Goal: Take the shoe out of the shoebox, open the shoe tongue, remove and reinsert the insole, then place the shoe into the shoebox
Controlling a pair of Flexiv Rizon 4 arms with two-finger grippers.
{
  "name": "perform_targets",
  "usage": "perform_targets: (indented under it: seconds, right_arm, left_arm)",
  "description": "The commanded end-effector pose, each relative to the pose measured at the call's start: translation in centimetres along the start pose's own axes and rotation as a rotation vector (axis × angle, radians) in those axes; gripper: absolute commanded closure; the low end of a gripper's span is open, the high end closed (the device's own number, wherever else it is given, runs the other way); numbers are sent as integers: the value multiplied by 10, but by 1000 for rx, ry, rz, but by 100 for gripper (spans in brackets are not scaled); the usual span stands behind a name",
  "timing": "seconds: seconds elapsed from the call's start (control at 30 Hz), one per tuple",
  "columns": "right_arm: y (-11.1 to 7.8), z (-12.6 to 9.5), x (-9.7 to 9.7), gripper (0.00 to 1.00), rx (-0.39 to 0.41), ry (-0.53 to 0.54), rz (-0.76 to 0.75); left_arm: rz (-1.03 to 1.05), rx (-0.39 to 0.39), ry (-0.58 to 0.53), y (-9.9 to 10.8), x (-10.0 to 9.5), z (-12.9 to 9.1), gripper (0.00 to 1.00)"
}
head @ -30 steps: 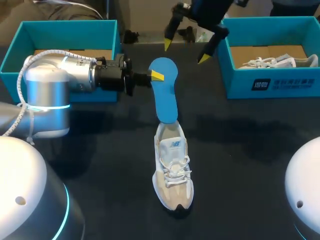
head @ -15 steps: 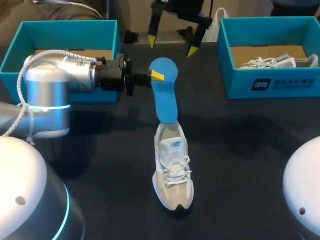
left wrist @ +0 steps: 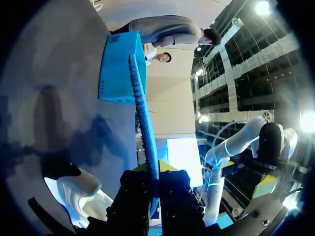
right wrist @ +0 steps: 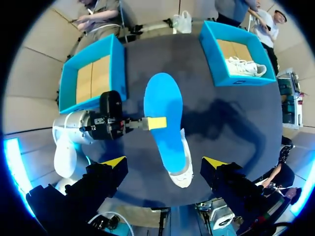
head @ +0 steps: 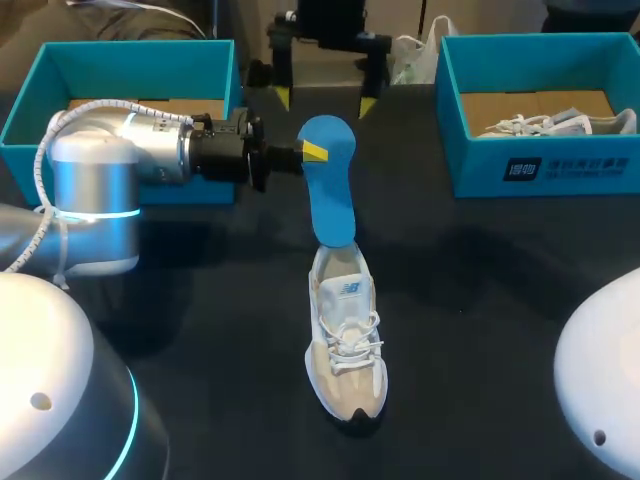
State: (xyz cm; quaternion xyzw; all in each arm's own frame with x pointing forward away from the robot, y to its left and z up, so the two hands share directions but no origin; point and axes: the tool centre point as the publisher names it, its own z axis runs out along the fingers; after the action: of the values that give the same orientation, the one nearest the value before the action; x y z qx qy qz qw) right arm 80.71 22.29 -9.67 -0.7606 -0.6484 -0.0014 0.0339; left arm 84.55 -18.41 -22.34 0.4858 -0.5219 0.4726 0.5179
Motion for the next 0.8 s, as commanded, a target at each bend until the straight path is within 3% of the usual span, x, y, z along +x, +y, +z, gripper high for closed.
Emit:
perform_targets:
  seconds: [0.03,0.23,0.5,0.8]
  right_arm:
    - [0,-3,-3,0,1,46,16]
    - [0,-20,-20,0,36,251,71]
    - [5,-18,-30,0,144,539,134]
    - [7,-23,-44,0,168,737,163]
  left_arm:
    - [0,2,-1,1,0,0,100]
    - [0,2,-1,1,0,0,100]
    - [0,2,-1,1,0,0,100]
    - [0,2,-1,1,0,0,100]
